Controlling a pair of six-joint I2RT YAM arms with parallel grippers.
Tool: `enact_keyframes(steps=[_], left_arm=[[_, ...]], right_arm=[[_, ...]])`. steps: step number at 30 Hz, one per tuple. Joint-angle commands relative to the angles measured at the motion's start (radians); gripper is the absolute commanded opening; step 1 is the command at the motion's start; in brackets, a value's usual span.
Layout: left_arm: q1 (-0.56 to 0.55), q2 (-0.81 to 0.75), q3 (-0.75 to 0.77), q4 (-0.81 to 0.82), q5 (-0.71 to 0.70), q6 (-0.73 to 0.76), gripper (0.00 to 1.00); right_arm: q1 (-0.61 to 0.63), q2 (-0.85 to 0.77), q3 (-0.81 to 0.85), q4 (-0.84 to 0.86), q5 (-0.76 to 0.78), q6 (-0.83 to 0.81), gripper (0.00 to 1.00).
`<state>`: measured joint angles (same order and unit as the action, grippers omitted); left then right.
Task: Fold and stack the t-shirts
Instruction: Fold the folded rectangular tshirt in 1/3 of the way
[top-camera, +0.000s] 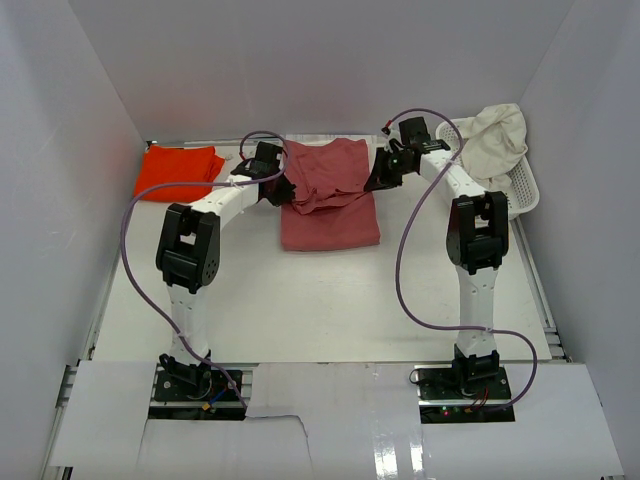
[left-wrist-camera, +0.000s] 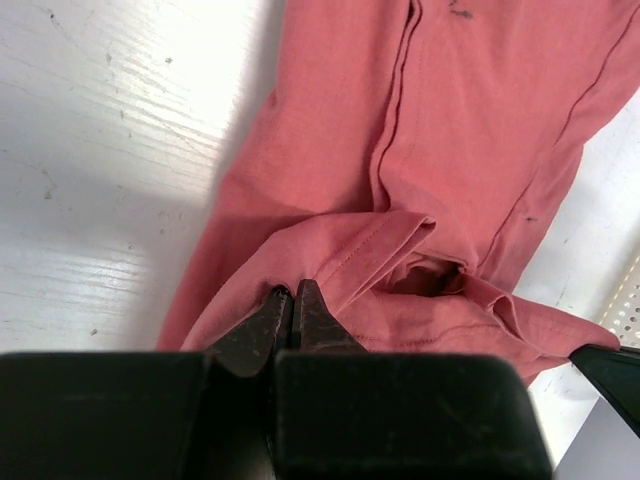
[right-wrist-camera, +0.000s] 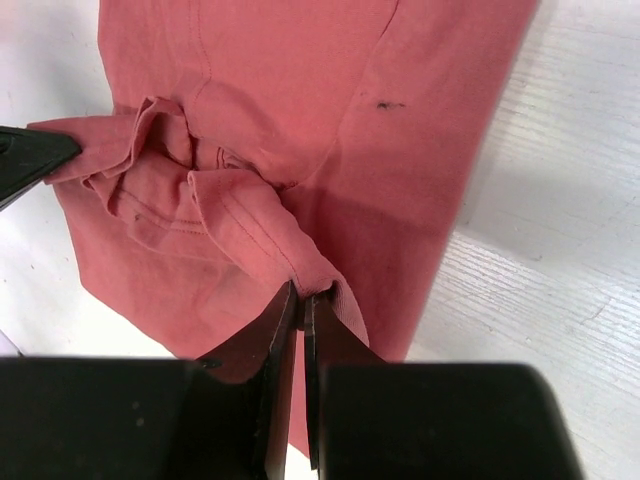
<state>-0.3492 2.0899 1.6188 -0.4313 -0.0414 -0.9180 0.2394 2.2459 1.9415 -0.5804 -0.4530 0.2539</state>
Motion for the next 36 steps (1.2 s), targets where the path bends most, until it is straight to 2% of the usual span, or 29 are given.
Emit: enact_keyframes(steps=[1,13,15,16,18,19,20,21,22,24,25,28,30,32,34,36], left_arm=[[0.007,-0.030,0.035,0.046,0.011,-0.002,0.08],[0.009,-0.011,0.052,0.080,0.035,0.005,0.10],[0.010,0.002,0.058,0.081,0.040,0.008,0.12],[0.010,0.007,0.056,0.082,0.040,0.008,0.13],[0.013,0.016,0.055,0.085,0.040,0.010,0.21],[0.015,0.016,0.056,0.079,0.040,0.011,0.29],[0.015,0.018,0.056,0.075,0.023,0.004,0.43],[0.018,0.015,0.050,0.083,0.015,-0.004,0.64],[0.018,0.015,0.050,0.085,0.009,-0.002,0.73],[0.019,0.012,0.064,0.091,-0.014,0.007,0.93],[0.021,0.009,0.070,0.092,-0.018,0.011,0.96],[0.030,-0.030,0.082,0.106,-0.043,0.025,0.98],[0.027,-0.080,0.049,0.133,-0.051,0.027,0.98],[0.015,-0.211,-0.109,0.304,-0.063,0.031,0.98],[0.007,-0.345,-0.285,0.388,-0.058,0.039,0.96],[0.003,-0.408,-0.367,0.463,-0.011,0.041,0.94]], right_arm=[[-0.011,-0.012,0.060,0.014,-0.021,-0.002,0.08],[-0.017,0.006,0.073,0.022,-0.032,0.002,0.08],[-0.017,0.017,0.074,0.022,-0.038,0.004,0.13],[-0.017,0.021,0.077,0.022,-0.035,0.007,0.26],[-0.017,0.027,0.082,0.025,-0.035,0.007,0.28],[-0.018,0.024,0.082,0.030,-0.029,0.007,0.29],[-0.018,0.023,0.082,0.033,-0.023,0.008,0.31],[-0.018,0.020,0.085,0.037,-0.009,0.008,0.34],[-0.018,0.015,0.088,0.039,0.002,0.010,0.41],[-0.020,0.001,0.102,0.042,0.034,0.008,0.46],[-0.020,-0.006,0.102,0.047,0.039,0.007,0.48],[-0.022,-0.060,0.061,0.088,0.033,0.007,0.48],[-0.023,-0.129,-0.037,0.134,0.017,0.010,0.48],[-0.022,-0.202,-0.154,0.207,-0.031,0.027,0.49],[-0.022,-0.271,-0.235,0.279,-0.077,0.047,0.49],[-0.018,-0.310,-0.359,0.339,-0.152,0.070,0.49]])
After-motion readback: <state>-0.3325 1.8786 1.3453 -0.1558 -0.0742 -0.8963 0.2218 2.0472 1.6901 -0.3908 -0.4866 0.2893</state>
